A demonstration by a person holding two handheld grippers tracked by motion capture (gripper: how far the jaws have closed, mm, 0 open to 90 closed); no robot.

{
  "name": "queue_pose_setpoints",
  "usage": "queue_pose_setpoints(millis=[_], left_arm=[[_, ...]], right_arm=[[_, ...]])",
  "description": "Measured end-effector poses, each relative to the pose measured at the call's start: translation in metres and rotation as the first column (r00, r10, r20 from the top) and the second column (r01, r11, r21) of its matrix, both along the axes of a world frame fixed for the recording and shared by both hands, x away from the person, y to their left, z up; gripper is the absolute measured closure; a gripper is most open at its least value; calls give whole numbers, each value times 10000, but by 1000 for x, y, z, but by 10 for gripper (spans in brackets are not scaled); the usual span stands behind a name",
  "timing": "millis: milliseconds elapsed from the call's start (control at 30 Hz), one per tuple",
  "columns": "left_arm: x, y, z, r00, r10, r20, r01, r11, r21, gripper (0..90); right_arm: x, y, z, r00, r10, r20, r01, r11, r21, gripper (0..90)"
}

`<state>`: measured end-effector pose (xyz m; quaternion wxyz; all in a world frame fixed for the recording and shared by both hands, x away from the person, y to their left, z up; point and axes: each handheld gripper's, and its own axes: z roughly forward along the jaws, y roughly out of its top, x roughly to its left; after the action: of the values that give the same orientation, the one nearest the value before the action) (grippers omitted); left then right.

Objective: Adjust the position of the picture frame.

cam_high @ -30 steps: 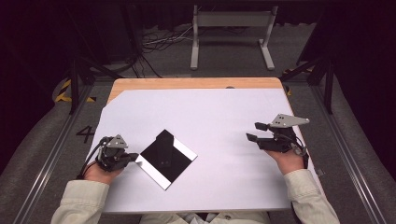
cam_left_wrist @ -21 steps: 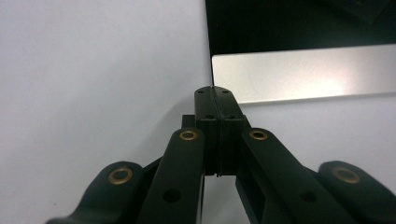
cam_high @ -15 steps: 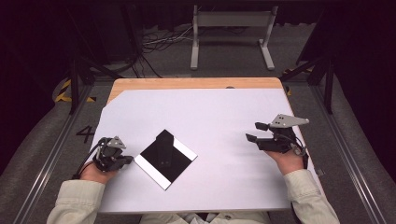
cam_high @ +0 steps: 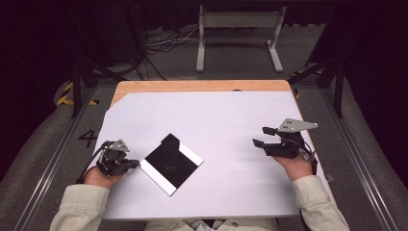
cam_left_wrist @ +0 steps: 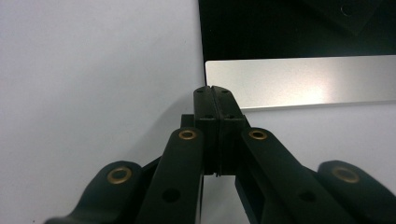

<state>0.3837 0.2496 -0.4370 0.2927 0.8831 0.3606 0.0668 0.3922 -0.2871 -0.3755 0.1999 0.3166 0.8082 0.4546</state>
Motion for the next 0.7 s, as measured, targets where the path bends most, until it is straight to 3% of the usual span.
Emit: queue_pose_setpoints(millis=[167,433,700], left_arm=[[5,-10,0,9998,-83,191,81,9999,77,900],[19,-32,-3,9994,-321,157,329,9982,-511,900],[37,-68,-2,9955,-798,503,812,9963,-264,900]], right_arm=[[-1,1,0,10000,-18,-3,18,10000,-27,376],[-2,-3,-2,9999,-147,-76,147,9999,-21,374],[-4,-7,-2,9995,-277,-129,278,9996,28,373]])
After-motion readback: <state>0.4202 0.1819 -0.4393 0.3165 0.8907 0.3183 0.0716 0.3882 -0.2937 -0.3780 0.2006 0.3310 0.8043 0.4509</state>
